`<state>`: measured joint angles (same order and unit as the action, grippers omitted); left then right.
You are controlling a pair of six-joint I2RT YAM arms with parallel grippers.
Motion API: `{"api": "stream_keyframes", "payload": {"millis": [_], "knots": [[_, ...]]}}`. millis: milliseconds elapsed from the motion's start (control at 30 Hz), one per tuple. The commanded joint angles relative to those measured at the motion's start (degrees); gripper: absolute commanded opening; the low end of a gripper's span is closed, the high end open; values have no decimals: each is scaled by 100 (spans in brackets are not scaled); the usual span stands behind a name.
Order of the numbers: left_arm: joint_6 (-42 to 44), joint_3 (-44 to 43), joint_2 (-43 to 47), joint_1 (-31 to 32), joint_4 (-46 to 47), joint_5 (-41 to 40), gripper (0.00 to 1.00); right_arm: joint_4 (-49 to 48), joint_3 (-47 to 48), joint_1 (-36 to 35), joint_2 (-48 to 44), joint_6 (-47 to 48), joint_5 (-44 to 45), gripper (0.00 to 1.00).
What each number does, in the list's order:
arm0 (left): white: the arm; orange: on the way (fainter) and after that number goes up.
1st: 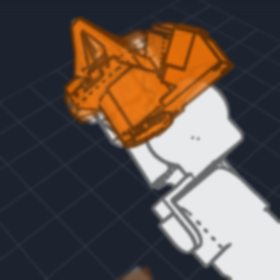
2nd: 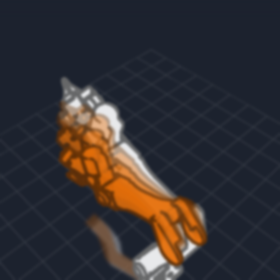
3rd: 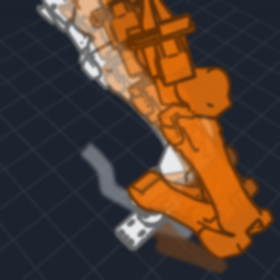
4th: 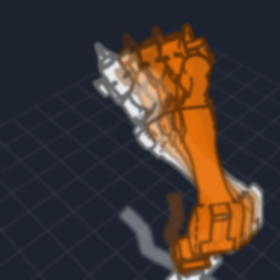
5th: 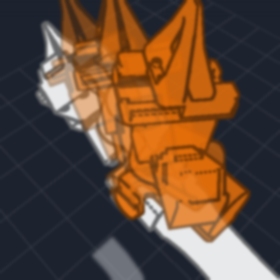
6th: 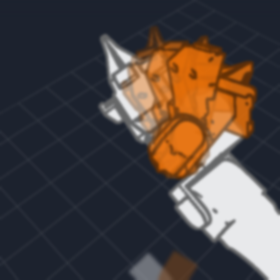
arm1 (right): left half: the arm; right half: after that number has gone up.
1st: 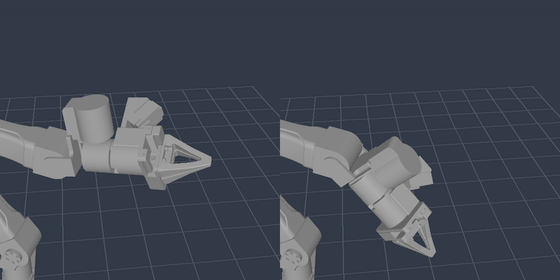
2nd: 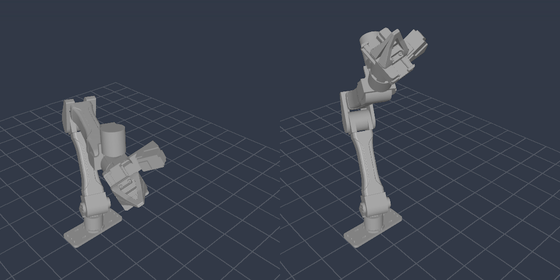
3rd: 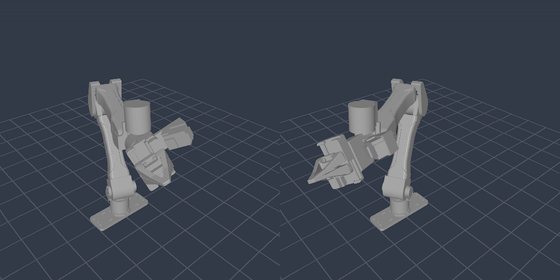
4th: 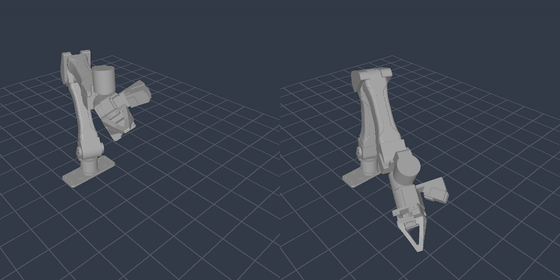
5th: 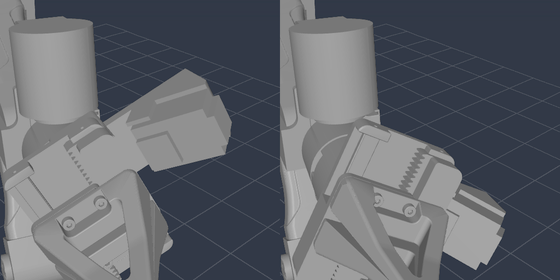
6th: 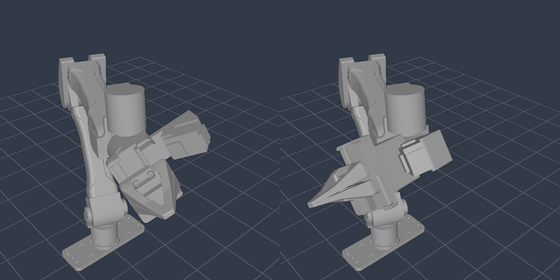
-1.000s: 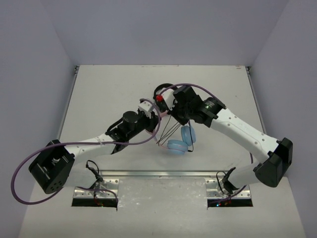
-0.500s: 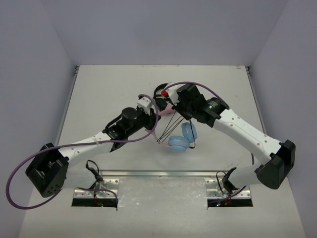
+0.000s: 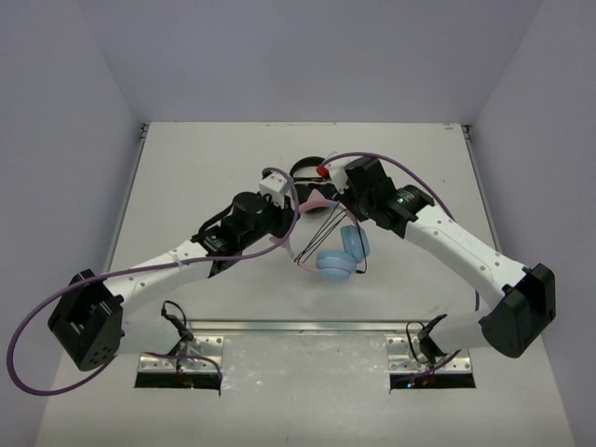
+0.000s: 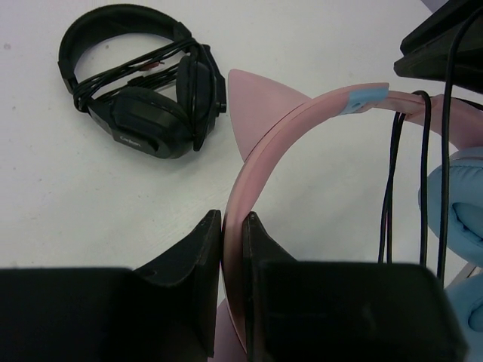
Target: Wrap the headphones
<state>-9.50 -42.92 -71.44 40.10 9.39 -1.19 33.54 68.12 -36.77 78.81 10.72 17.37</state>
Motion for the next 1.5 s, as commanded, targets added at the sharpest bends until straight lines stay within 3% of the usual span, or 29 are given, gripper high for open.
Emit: {"api": "stream_keyframes", "payload": {"millis": [0,300,400,733,967,1133,1167,1467], "knots": [[-149,-454,200,-2,116,-101,0,-462,-149,179,-67,-52,-109,17],[27,-805,385,-2,-42,-380,0,-699,-483,373,38,-377,-278,30],[62,-972,403,-2,-112,-522,0,-866,-676,469,-58,-536,-312,46],[106,-1518,333,-28,-604,-470,0,-823,-695,1084,-58,-1037,-919,73],[-193,-1641,262,-72,-684,39,0,-445,-440,1269,232,-1475,-963,81],[-517,-1956,52,-335,-1174,-285,0,-190,-439,1672,328,-1994,-1112,84],[-562,-2018,8,-397,-1263,-311,0,-155,-466,1752,346,-2082,-1147,99],[-703,-2186,-256,-1038,-1404,93,0,512,-203,2473,118,-3128,-867,99]]}}
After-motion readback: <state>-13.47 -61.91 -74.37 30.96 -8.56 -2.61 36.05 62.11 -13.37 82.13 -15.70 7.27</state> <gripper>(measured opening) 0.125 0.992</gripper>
